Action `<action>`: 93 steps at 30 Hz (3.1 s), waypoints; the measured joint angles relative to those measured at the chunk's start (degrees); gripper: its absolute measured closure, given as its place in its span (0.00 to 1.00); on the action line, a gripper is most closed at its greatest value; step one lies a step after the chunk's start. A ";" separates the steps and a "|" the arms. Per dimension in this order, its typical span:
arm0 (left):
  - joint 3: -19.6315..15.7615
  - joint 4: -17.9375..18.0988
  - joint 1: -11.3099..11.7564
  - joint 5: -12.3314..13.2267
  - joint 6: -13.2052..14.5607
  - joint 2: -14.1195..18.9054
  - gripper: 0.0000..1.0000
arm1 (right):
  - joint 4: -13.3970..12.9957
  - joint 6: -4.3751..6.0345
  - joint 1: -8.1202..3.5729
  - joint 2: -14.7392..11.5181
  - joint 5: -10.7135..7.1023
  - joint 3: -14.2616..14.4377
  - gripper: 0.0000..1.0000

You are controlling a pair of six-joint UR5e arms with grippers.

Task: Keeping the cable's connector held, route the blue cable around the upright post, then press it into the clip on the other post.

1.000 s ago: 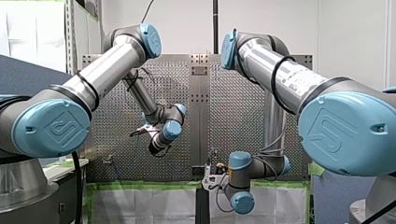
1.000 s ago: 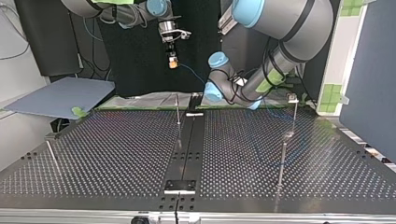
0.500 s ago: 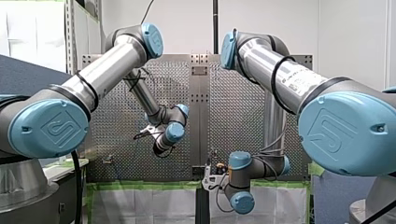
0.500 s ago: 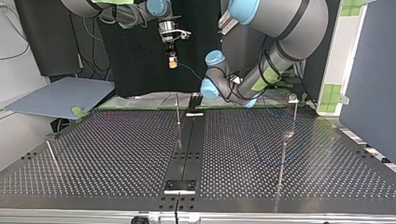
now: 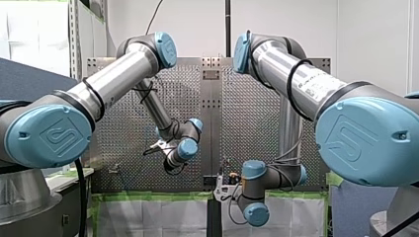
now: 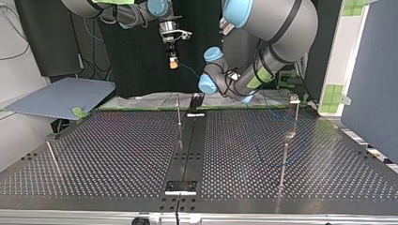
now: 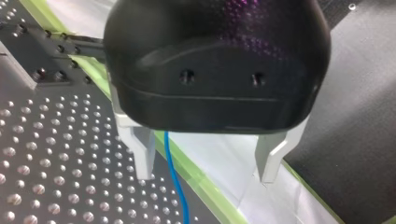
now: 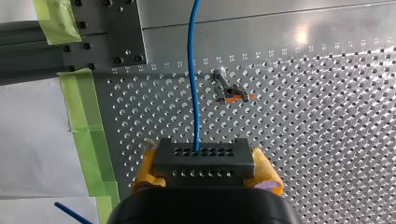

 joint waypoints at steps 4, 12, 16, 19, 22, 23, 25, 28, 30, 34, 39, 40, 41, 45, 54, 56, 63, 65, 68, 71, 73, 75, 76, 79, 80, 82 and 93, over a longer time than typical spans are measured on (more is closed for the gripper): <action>0.00 0.62 -0.40 -0.16 0.32 -0.84 0.02 | 0.04 0.00 0.00 0.00 0.00 0.01 1.00; 0.00 1.49 -1.90 0.25 0.93 -4.45 0.02 | -0.07 0.00 0.00 0.00 0.00 0.02 1.00; 0.00 2.34 -2.50 1.66 0.80 -5.09 0.02 | -0.15 -0.01 0.00 0.00 0.01 -0.01 1.00; 0.00 3.06 -2.84 3.10 0.02 -5.14 0.02 | -0.08 0.09 -0.08 -0.01 0.14 -0.03 1.00; 0.00 3.05 -2.82 4.54 -1.19 -5.01 0.02 | -0.16 0.51 -0.48 -0.02 0.58 -0.08 1.00; 0.00 2.92 -2.80 5.20 -1.81 -4.89 0.02 | -0.13 0.61 -0.72 -0.03 0.67 -0.16 1.00; 0.00 2.82 -2.81 6.14 -2.73 -4.61 0.02 | -0.09 0.69 -1.14 -0.03 0.70 -0.33 1.00; 0.00 2.87 -2.80 7.67 -4.25 -3.88 0.02 | 0.01 0.63 -1.94 -0.03 0.56 -0.72 1.00; 0.00 3.00 -2.80 8.78 -5.35 -3.35 0.02 | 0.04 0.50 -2.42 -0.03 0.45 -0.93 1.00; 0.00 3.06 -2.87 10.75 -7.31 -2.89 0.02 | 0.19 0.31 -2.97 -0.03 0.34 -1.12 1.00; 0.00 3.29 -3.11 13.24 -8.76 -2.82 0.02 | 0.67 -0.07 -3.36 -0.01 0.28 -1.31 1.00; 0.00 3.45 -3.14 13.69 -8.90 -2.83 0.02 | 0.71 -0.12 -3.38 -0.01 0.28 -1.32 1.00; 0.00 3.74 -3.16 14.25 -9.11 -2.82 0.02 | 0.74 -0.18 -3.40 -0.01 0.25 -1.32 1.00; 0.00 4.53 -3.16 15.50 -9.48 -2.79 0.02 | 0.78 -0.28 -3.42 -0.02 -0.20 -1.33 1.00; 0.00 5.16 -2.68 14.90 -9.25 -2.84 0.02 | 0.55 -0.34 -3.43 -0.02 -1.12 -1.35 1.00; 0.00 5.16 -2.57 14.10 -9.23 -2.84 0.02 | 0.48 -0.35 -3.43 -0.01 -1.28 -1.35 1.00; 0.00 4.46 -2.40 13.63 -9.71 -3.20 0.02 | 0.08 -0.41 -3.43 -0.03 -2.52 -1.36 1.00; 0.00 4.23 -2.54 14.34 -10.29 -3.36 0.02 | 0.11 -0.67 -3.45 -0.04 -3.02 -1.36 1.00; 0.00 4.10 -2.70 15.58 -11.44 -3.48 0.02 | 0.31 -1.49 -3.46 -0.09 -3.86 -1.50 1.00; 0.00 3.85 -2.66 16.88 -12.63 -3.86 0.02 | 0.76 -1.99 -3.48 -0.20 -5.19 -1.74 1.00; 0.00 3.59 -2.65 17.43 -13.14 -4.22 0.02 | 1.08 -2.10 -3.56 -0.44 -5.92 -1.82 1.00; 0.00 3.31 -2.65 18.07 -13.87 -4.64 0.02 | 1.44 -2.16 -3.64 -0.90 -6.47 -1.88 1.00; 0.00 3.19 -2.63 18.42 -14.27 -4.84 0.02 | 1.54 -2.17 -3.68 -1.10 -6.67 -1.89 1.00; 0.00 2.92 -2.56 19.74 -15.63 -5.18 0.02 | 1.95 -2.18 -3.89 -1.54 -7.36 -1.99 1.00; 0.00 2.80 -2.55 20.29 -16.21 -5.24 0.02 | 2.17 -2.19 -3.98 -1.61 -7.55 -2.02 1.00; 0.00 2.56 -2.54 21.12 -17.03 -5.28 0.02 | 2.48 -2.19 -4.10 -1.68 -7.72 -2.04 1.00; 0.00 1.01 -2.33 26.78 -22.69 -5.32 0.02 | 4.72 -2.07 -4.98 -1.74 -7.11 -2.19 1.00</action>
